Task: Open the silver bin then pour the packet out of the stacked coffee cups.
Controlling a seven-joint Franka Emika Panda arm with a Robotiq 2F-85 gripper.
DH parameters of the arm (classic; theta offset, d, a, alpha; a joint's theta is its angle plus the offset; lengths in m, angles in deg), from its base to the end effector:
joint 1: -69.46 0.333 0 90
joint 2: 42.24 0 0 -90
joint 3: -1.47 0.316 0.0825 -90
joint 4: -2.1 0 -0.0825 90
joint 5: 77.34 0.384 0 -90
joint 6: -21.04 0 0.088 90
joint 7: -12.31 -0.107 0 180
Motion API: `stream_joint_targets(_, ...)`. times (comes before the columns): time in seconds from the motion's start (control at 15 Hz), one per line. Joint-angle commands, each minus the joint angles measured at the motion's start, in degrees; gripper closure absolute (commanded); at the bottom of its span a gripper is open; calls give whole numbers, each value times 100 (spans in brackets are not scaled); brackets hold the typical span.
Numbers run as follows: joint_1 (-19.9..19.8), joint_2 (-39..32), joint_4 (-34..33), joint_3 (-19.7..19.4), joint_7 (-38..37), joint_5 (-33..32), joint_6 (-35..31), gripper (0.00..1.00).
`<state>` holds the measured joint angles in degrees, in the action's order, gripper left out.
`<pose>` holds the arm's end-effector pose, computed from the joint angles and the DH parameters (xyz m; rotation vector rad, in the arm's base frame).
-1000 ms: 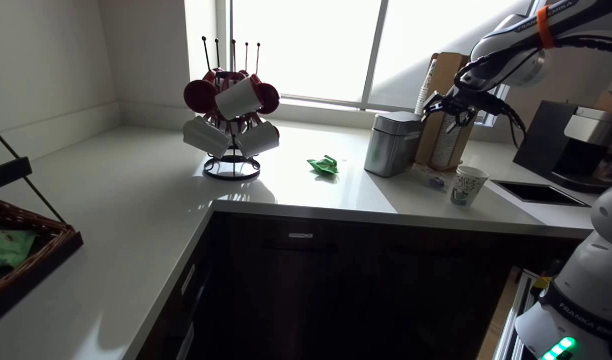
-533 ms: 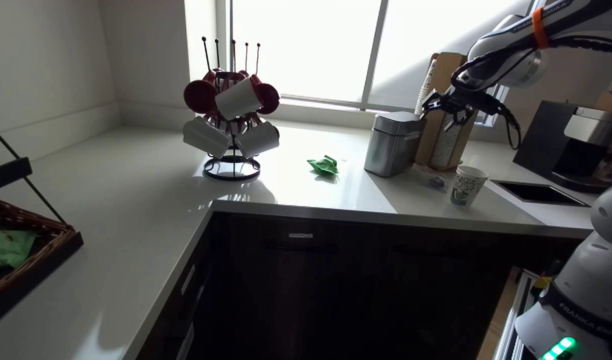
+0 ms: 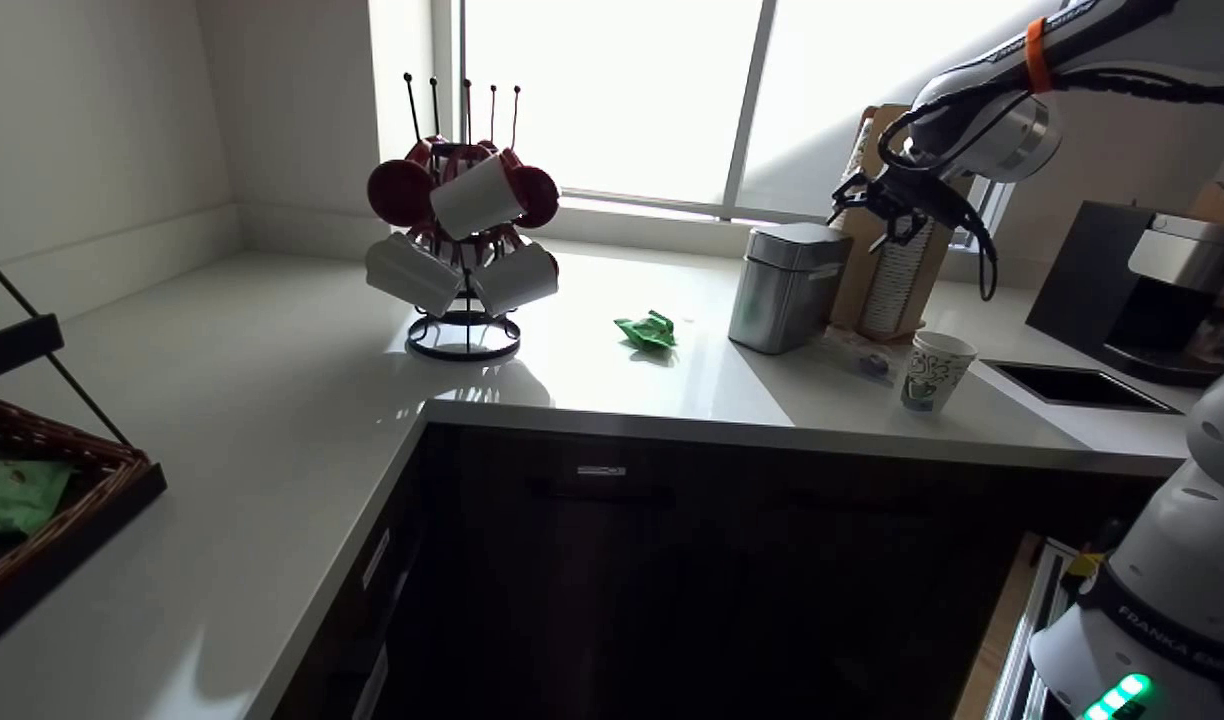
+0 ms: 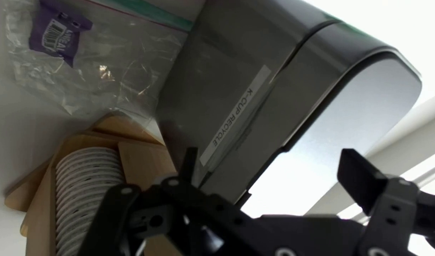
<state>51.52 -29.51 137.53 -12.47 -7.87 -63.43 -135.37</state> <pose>0.4271 -0.2819 0.4764 -2.4295 1.5111 -0.8733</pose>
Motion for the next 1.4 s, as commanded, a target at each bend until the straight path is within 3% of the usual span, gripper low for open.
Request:
stream_joint_targets(0.0,249,-328,-248,-157,307,556,-239,0)
stream_joint_targets(0.87,478,-919,-733,-155,1087,1700,-376,0)
stream_joint_targets(1.33,469,-1161,-976,-101,1323,2005,-438,0)
